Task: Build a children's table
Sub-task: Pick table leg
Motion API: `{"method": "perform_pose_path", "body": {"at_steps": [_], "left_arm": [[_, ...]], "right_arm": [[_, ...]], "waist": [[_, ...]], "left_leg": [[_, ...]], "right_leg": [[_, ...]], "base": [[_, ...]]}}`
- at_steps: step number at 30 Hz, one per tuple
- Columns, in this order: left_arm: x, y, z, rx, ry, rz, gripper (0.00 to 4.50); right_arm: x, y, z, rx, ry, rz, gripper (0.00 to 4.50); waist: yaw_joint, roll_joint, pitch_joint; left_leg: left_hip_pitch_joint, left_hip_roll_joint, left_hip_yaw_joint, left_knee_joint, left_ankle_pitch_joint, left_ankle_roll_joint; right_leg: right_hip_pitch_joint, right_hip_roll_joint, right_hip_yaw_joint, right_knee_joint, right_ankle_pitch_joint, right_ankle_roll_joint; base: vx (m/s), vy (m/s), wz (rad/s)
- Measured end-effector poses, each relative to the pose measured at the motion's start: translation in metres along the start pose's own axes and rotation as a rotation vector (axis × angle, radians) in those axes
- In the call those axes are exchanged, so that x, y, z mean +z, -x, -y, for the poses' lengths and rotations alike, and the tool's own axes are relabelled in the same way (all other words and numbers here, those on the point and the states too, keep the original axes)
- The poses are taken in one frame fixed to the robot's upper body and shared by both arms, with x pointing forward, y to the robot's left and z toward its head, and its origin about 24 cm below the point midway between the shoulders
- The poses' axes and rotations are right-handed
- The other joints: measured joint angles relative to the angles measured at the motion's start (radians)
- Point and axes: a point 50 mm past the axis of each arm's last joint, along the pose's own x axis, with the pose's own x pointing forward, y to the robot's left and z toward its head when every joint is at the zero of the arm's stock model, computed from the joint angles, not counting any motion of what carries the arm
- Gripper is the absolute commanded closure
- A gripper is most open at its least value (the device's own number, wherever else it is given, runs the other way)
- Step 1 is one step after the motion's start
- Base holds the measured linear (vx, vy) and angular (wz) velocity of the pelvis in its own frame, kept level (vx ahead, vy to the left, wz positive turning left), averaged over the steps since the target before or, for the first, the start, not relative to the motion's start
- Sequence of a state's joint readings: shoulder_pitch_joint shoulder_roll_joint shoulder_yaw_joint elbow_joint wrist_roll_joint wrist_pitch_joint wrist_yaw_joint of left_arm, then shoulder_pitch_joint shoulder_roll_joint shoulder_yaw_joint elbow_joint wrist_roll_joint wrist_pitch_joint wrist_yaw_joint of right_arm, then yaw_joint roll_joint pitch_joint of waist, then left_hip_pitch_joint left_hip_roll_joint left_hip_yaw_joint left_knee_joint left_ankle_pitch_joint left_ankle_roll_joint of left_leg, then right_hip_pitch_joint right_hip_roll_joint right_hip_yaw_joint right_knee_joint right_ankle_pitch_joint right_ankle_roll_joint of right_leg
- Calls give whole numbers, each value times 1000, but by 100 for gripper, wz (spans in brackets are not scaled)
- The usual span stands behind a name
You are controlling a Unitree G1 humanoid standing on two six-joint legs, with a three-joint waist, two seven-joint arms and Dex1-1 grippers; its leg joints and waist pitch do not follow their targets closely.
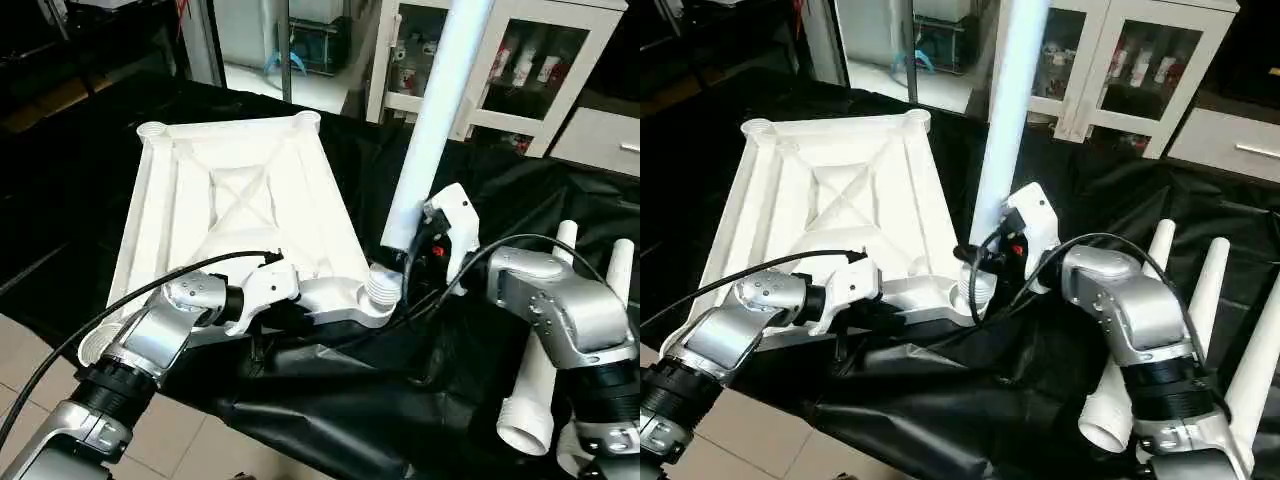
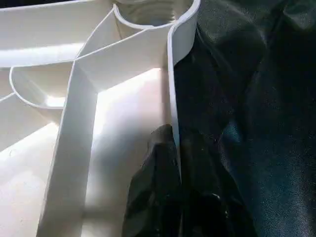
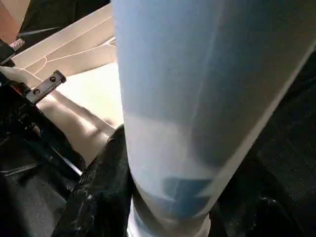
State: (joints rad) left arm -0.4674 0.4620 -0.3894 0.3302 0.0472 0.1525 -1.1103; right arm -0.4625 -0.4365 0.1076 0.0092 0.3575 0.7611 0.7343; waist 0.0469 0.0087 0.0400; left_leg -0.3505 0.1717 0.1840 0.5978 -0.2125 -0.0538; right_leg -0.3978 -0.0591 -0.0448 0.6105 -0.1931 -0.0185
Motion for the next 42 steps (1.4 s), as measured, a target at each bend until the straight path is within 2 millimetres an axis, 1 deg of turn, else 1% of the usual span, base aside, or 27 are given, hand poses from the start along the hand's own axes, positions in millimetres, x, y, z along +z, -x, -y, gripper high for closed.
{"method": "perform_pose_path", "body": {"at_steps": [7,11,16,21,25,30,37,42], "left_arm": [[0,-1,0,0,-6,-4,450],[1,-2,1,0,-7,-3,450],[1,-3,1,0,-9,-4,450],[2,-4,1,-1,-10,-2,450],[1,-4,1,-1,-6,-4,450],[-1,-4,1,1,-1,-11,450],[-2,-4,0,1,1,-16,450],[-1,-4,1,0,1,-14,450]], "right_arm": [[0,1,-2,23,-9,-12,266],[-4,-4,-10,89,-23,-31,266],[-5,-4,-7,72,-26,-40,266],[-7,-7,-7,66,1,-43,266],[-7,-12,-4,66,-6,-43,267],[-8,-18,-1,75,-31,-43,267],[-9,-20,0,86,-27,-45,267],[-11,-19,0,85,-22,-31,267]], "waist": [[2,-1,-1],[5,-4,-2],[8,-9,-5],[11,-9,-5],[9,-8,-6],[2,-7,-8],[-3,-9,-9],[-3,-9,-9]], "left_leg": [[0,0,0,0,0,0],[0,0,0,0,0,0],[0,0,0,0,0,0],[0,0,0,0,0,0],[0,0,0,0,0,-1],[2,0,0,1,0,-1],[3,0,0,1,0,-1],[2,0,0,1,0,-1]], "right_leg": [[0,0,0,0,0,0],[0,0,0,0,0,0],[0,0,0,0,0,0],[0,0,0,0,0,0],[1,0,0,0,0,0],[5,0,0,0,0,-1],[8,0,0,-1,0,0],[8,0,0,-1,0,0]], "base": [[0,0,0],[0,0,0],[0,0,0],[0,0,0],[0,0,0],[0,0,0],[0,0,0],[0,0,0]]}}
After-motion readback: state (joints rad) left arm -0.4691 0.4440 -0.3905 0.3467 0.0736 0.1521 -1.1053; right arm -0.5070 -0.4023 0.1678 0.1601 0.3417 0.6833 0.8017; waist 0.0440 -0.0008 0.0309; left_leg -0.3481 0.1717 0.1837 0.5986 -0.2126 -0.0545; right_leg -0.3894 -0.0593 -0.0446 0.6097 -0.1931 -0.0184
